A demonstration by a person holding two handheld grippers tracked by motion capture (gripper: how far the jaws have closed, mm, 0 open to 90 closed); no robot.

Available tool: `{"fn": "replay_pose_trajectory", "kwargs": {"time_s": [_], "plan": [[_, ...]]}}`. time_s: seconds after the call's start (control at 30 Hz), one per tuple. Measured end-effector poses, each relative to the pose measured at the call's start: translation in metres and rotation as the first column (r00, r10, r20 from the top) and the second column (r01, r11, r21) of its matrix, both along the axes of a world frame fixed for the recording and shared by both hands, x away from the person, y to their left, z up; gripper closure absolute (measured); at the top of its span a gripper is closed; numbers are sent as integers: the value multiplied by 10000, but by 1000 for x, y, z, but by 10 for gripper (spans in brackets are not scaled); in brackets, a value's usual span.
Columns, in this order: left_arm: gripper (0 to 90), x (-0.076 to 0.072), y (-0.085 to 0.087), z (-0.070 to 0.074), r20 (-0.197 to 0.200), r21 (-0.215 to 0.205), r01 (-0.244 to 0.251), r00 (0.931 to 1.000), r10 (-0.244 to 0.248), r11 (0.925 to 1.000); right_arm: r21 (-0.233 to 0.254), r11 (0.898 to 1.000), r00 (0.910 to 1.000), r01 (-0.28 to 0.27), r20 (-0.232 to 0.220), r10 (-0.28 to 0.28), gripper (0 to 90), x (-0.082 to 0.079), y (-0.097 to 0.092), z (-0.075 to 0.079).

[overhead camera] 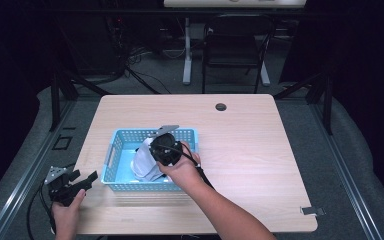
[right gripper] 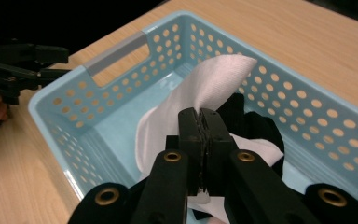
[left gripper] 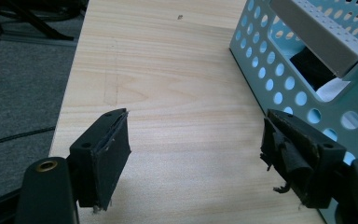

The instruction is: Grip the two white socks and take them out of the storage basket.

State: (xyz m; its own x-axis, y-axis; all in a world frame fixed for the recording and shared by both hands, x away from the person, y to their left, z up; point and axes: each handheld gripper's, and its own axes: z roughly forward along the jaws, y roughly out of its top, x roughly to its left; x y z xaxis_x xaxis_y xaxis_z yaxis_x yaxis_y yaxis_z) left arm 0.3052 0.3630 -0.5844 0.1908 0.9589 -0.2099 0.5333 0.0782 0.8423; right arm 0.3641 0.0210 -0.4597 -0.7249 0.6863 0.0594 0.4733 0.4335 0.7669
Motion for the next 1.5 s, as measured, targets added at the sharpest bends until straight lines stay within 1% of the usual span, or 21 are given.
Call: {"fn": "replay_pose_trajectory", "kwargs": {"time_s": [0.1, 0.13, 0.23, 0.27, 0.37, 0.4, 0.53, 0.57, 0.67, 0.7, 0.9, 0.93, 0.97, 1.0, 1.03, 1.1, 1.13, 1.2, 1.23, 1.33, 1.5], "plan": [[234, 0, 0, 0, -10, 2, 6, 10000, -6, 10000, -42, 9997, 9985, -242, 497, 244, 887, -10, 2, 7], [234, 0, 0, 0, -5, 3, 6, 10000, -6, 10000, -42, 9997, 9985, -242, 497, 244, 887, -10, 2, 7], [234, 0, 0, 0, -7, 1, 0, 10000, 0, 10000, 63, 9994, 9964, -345, 782, 339, 888, -16, 0, 13], [234, 0, 0, 0, -10, 6, 1, 10000, -1, 10000, 207, 9992, 9956, -337, 879, 318, 888, -19, -3, 18], [234, 0, 0, 0, -10, 7, 5, 10000, -5, 10000, 316, 9990, 9922, -311, 1220, 271, 889, -24, -9, 25], [234, 0, 0, 0, -14, 1, 0, 10000, 0, 10000, 316, 9990, 9922, -311, 1220, 271, 889, -24, -9, 25], [234, 0, 0, 0, -16, 20, 8, 10000, -8, 10000, 811, 9964, 9873, -228, 1584, 97, 889, -32, -25, 40], [234, 0, 0, 0, -16, 20, 8, 10000, -8, 10000, 811, 9964, 9873, -228, 1584, 97, 889, -32, -25, 40], [234, 0, -1, 0, -29, 32, 24, 10000, -24, 10000, 837, 9964, 9817, -159, 1903, -3, 889, -39, -36, 49], [234, 0, -1, 0, -29, 32, 24, 10000, -24, 10000, 837, 9964, 9817, -159, 1903, -3, 889, -39, -36, 49], [234, 0, -1, 0, -37, 36, 14, 10000, -14, 10000, 1138, 9935, 9791, -63, 2027, -170, 889, -48, -56, 62], [234, 0, -1, 0, -37, 37, 14, 10000, -14, 10000, 1193, 9929, 9782, -30, 2063, -219, 889, -52, -64, 65], [234, 0, -1, 0, -37, 37, 14, 10000, -14, 10000, 1193, 9929, 9782, -30, 2063, -219, 889, -52, -64, 65], [234, 0, -1, 0, -46, 39, 17, 10000, -17, 10000, 1274, 9918, 9763, 83, 2137, -356, 889, -56, -72, 67], [234, 0, -1, 0, -46, 39, 17, 10000, -17, 10000, 1274, 9918, 9763, 83, 2137, -356, 889, -56, -72, 67], [234, 0, -1, 0, -45, 44, 24, 10000, -24, 10000, 1322, 9911, 9742, 176, 2207, -468, 889, -60, -81, 69], [234, 0, -1, 0, -50, 40, 25, 10000, -25, 10000, 1378, 9900, 9723, 299, 2258, -608, 889, -63, -91, 72], [234, 0, -1, 0, -54, 49, 22, 10000, -22, 10000, 1457, 9887, 9713, 364, 2277, -693, 889, -65, -96, 72], [234, 0, -1, 0, -50, 54, 20, 10000, -20, 10000, 1467, 9880, 9685, 493, 2347, -832, 889, -68, -105, 73], [234, 0, -2, -1, 2, 48, 24, 10000, -24, 10000, 1554, 9852, 9654, 728, 2371, -1088, 889, -72, -119, 73], [234, 0, -1, 0, -58, 65, 7, 10000, -7, 10000, 1674, 9786, 9613, 1201, 2265, -1567, 889, -79, -145, 69]]}}
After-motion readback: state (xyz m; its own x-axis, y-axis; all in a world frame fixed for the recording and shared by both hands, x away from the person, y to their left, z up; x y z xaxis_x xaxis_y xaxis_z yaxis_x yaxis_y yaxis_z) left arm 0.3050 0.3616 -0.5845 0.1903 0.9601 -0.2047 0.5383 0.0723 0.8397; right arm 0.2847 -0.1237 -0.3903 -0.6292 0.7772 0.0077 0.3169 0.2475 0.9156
